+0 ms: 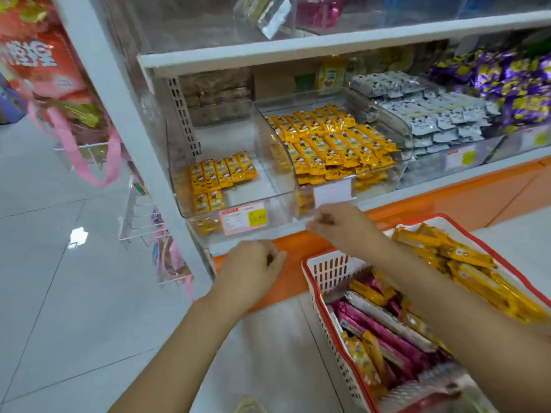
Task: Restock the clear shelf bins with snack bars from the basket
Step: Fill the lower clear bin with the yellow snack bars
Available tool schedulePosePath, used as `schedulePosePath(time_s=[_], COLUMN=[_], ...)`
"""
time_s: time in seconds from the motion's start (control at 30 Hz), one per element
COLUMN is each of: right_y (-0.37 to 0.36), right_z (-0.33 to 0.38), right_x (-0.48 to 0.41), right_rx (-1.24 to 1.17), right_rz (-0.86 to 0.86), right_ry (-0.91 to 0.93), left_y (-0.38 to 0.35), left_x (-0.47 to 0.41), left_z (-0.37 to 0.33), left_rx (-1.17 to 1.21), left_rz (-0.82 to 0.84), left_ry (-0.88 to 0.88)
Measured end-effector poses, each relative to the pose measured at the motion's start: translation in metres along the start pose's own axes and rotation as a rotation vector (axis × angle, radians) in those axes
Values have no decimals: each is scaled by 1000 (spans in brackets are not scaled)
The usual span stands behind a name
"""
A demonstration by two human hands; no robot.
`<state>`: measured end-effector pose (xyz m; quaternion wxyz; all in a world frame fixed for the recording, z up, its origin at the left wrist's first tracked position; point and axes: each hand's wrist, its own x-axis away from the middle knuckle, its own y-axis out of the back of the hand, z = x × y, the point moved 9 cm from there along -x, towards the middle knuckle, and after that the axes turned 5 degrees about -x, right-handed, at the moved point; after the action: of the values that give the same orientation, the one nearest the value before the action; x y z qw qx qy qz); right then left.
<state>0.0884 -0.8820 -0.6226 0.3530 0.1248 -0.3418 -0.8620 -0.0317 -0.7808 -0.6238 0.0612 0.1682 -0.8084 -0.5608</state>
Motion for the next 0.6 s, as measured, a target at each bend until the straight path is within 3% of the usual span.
schedulePosePath(time_s=[0.13, 0.23, 0.37, 0.47, 0.6], right_y=[-57, -104, -142, -160, -175], right_z=[-133, -201, -240, -252, -261], right_x=[38, 73, 100, 108, 98], right_rx=[212, 326, 228, 140, 212], right_rz=[305, 493, 573, 684, 805], right_ry=[-301, -317, -286, -374, -377], left_y=[-89, -138, -173, -188, -201], left_x=[17, 30, 44, 50, 49], left_z=[-31, -42, -47, -47, -47], left_rx=[-99, -161, -266, -351, -361], left_rz=[355, 513, 678, 777, 832], left_ry=[-157, -212, -237, -277, -289])
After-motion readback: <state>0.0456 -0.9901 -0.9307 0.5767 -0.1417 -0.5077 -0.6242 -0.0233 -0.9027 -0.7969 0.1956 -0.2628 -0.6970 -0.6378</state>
